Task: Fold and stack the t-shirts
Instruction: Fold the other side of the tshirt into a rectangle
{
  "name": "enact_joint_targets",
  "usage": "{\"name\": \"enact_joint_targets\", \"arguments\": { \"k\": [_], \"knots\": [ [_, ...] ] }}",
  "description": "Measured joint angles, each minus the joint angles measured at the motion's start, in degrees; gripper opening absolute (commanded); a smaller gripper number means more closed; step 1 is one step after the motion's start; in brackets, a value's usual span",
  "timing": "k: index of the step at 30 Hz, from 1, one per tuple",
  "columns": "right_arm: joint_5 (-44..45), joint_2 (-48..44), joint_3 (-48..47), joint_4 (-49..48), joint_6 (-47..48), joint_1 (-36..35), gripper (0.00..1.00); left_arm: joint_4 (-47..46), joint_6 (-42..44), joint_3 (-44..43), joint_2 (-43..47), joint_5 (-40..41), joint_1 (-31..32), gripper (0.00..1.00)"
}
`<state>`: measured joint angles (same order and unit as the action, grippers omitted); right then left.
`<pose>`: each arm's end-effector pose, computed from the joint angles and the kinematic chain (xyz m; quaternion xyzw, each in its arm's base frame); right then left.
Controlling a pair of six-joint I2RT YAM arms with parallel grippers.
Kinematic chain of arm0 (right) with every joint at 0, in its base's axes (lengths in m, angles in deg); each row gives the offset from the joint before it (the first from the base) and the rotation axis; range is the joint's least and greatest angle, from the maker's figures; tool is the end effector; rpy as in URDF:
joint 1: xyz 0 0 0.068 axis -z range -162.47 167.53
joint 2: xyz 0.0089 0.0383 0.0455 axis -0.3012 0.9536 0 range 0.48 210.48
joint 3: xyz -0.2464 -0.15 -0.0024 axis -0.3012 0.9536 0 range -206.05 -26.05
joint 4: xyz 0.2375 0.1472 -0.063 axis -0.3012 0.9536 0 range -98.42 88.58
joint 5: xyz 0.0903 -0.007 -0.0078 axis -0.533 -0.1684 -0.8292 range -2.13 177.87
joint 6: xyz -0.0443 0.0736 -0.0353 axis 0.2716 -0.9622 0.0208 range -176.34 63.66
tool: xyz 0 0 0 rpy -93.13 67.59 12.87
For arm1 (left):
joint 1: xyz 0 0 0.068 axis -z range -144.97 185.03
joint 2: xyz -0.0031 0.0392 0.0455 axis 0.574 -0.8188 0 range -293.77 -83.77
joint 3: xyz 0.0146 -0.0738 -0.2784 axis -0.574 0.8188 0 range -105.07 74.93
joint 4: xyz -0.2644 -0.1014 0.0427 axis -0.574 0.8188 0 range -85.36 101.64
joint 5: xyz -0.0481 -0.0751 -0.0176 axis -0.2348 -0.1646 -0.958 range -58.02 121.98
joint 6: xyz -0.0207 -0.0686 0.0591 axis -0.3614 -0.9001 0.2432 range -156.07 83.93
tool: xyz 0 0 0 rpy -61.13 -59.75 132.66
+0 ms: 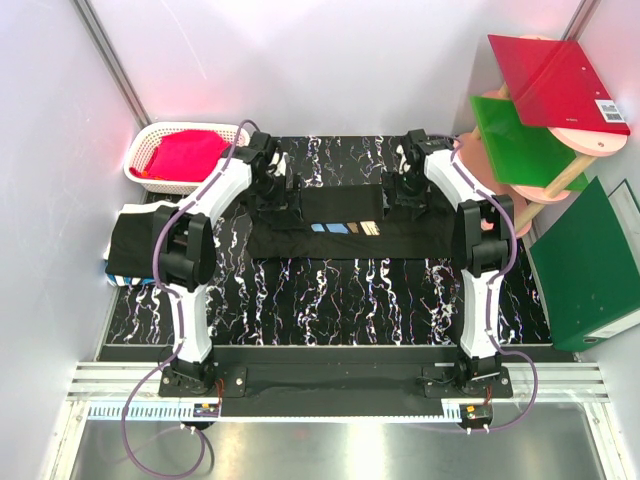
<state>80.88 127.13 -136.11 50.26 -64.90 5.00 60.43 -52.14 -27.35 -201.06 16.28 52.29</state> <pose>0.4902 0.1194 0.1665 -0.0422 0.9890 0.0829 0.1148 0.4487 -0.1632 0.2042 0.0328 0.9765 -0.1764 0.1196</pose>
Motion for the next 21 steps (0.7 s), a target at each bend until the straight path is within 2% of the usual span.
{"name": "enact_joint_targets", "arguments": {
  "k": [9, 19, 20, 21],
  "knots": [
    [-1.29, -0.83, 8.48, 1.25, 0.02, -0.98, 0.91, 1.75, 0.74, -3.74, -3.65, 4.46, 1.05, 0.99],
    [-1.29, -2.75, 9.11, 1.16, 0.00, -1.03, 0.92, 3.74, 0.81, -4.35, -8.70, 8.94, 1.29, 0.99],
    [-1.29, -2.89, 9.11, 1.14, 0.00, -1.03, 0.92, 3.72, 0.81, -4.26, -8.70, 9.25, 1.29, 0.97],
    [-1.29, -2.97, 9.11, 1.14, 0.00, -1.03, 0.92, 3.74, 0.79, -4.13, -8.70, 9.55, 1.29, 0.82]
  ]
}}
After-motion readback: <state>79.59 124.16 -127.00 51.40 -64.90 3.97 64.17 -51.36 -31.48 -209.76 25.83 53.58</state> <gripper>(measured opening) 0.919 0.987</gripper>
